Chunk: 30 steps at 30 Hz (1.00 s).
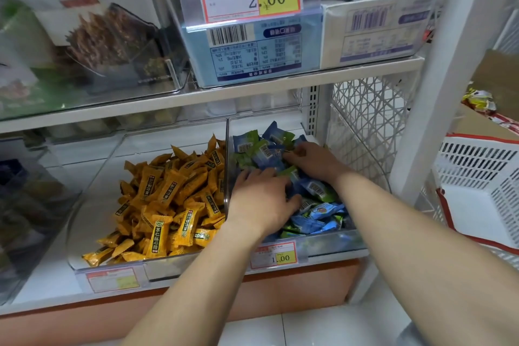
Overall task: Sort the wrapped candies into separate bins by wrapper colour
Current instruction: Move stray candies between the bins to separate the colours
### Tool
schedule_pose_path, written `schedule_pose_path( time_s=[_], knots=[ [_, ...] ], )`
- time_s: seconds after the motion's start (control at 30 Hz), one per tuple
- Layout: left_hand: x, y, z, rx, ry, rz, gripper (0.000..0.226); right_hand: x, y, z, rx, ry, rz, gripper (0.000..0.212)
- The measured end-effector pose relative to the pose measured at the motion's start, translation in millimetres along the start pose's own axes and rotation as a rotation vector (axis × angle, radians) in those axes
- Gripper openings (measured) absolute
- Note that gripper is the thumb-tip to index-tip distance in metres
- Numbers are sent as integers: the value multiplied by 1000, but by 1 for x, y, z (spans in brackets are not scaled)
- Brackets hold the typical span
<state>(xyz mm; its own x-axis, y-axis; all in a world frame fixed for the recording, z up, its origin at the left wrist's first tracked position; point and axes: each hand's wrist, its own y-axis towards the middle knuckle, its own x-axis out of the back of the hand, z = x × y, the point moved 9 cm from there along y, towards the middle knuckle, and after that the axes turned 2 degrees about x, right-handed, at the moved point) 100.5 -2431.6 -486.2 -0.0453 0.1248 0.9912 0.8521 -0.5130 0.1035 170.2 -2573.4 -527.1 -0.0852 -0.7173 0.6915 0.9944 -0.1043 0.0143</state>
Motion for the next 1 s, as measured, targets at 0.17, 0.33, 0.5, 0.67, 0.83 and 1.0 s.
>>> schedule_pose_path(
  time_s=[0.17,0.33,0.5,0.67,0.83,1.0],
  knots=[
    [1,-1,1,1,-38,-21,40,23,-1,6,29,-2,-147,15],
    [4,-4,1,-9,-52,-40,40,53,-15,18,37,97,-190,16],
    [30,-6,15,163,-484,-238,42,65,-45,35,-24,513,-142,18],
    [42,-12,24,303,-1087,-359,57,44,-80,60,-12,777,58,12],
    [52,-19,26,277,-1356,-350,8,27,-91,73,-50,960,141,10],
    [56,-32,58,435,-1469,-385,29,31,-89,73,-86,1059,79,26]
  ],
)
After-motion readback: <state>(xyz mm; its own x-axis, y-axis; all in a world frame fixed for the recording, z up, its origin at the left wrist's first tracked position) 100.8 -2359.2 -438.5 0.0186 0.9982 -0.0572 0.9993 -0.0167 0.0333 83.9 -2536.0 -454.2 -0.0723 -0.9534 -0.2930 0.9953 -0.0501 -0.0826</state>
